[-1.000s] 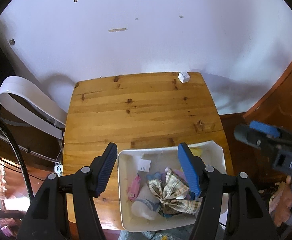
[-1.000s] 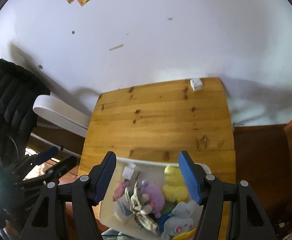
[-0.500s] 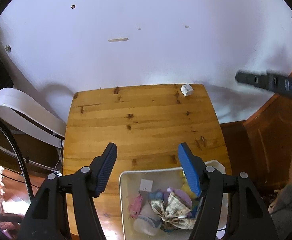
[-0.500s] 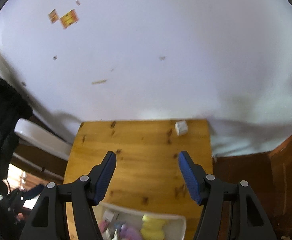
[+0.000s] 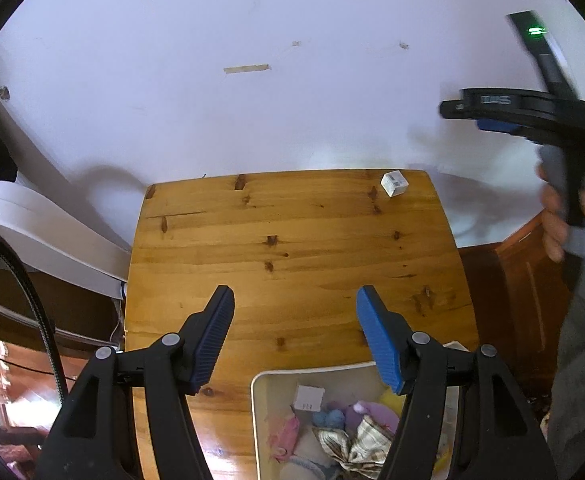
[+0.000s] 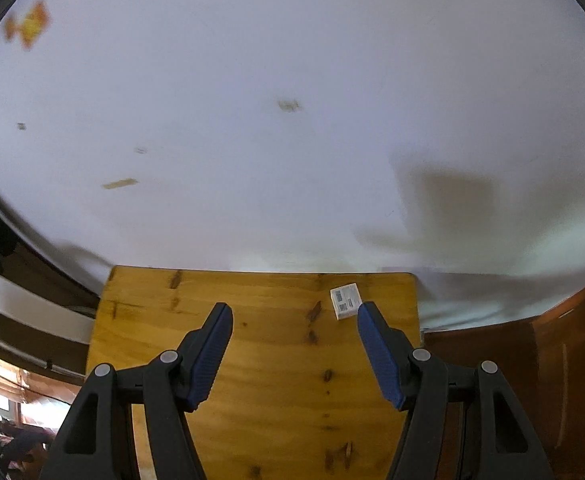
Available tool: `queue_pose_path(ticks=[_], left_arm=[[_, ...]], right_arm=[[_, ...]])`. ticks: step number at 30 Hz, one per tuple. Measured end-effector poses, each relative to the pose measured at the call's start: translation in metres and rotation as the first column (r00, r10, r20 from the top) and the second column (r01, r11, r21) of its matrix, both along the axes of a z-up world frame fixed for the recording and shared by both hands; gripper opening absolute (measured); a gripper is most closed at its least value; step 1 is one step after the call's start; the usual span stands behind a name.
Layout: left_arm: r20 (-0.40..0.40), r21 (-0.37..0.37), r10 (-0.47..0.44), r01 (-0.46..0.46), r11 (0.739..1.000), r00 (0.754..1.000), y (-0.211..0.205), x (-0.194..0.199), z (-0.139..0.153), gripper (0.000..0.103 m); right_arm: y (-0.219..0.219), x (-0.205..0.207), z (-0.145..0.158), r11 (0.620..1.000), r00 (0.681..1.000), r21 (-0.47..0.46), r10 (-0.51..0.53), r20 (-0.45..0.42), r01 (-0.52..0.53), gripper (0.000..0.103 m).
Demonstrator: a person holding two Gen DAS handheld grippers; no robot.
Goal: Organize objects
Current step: 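Grasp the small white box with the right tool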
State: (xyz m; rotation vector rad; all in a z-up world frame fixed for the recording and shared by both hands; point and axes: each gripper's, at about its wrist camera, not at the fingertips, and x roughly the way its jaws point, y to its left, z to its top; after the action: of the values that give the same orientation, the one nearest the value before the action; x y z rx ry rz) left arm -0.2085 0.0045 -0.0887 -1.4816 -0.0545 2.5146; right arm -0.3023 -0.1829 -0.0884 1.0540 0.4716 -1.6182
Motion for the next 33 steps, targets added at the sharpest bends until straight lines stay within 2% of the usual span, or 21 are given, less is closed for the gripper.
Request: queue_pose_path(ticks=[6,10,13,20,29,31,32,33], left_arm=[[0.038,-0.008,-0.010,0.010,1.000,0.999,0.000,-0.008,-0.026,0.068],[0.070,-0.012,-0.022,0.023,1.000,0.997,0.001,-0.014,-0.043,0.068],[0.093,-0.019,-0.033,0.035,0.999,0.995,0.004,-0.016,-0.055,0.068],[0.164,-0.026,-0.036,0.041,0.999,0.986,0.007,-0.025,-0.084,0.068],[0.205,-0.036,-0.016,0.024,0.999,0.979,0.003,-0.030,-0.102,0.068],[0.208,-0.038,-0.010,0.019,0.999,0.978,0.002,-0.030,-0.104,0.068],[0.211,-0.037,-0.006,0.015,0.999,0.978,0.001,-0.030,-0.105,0.068],[0.212,-0.036,-0.004,0.012,0.999,0.977,0.000,-0.031,-0.105,0.068]], right_arm=[[-0.044,-0.023,-0.080,0.996,1.000,0.092,-0.008,0.007,0.007,0.066],[-0.062,-0.040,-0.142,0.985,0.997,0.170,-0.037,0.061,0.026,0.066],[-0.069,-0.050,-0.173,0.981,0.994,0.192,-0.058,0.088,0.041,0.066],[-0.081,-0.058,-0.210,0.975,0.994,0.219,-0.068,0.091,0.047,0.066],[-0.084,-0.052,-0.229,0.972,0.998,0.232,-0.054,0.036,0.045,0.065],[-0.086,-0.049,-0.230,0.973,0.998,0.228,-0.048,0.031,0.040,0.059],[-0.086,-0.047,-0.229,0.973,0.999,0.226,-0.044,0.026,0.037,0.047],[-0.086,-0.046,-0.228,0.974,0.999,0.226,-0.038,0.024,0.032,0.041]])
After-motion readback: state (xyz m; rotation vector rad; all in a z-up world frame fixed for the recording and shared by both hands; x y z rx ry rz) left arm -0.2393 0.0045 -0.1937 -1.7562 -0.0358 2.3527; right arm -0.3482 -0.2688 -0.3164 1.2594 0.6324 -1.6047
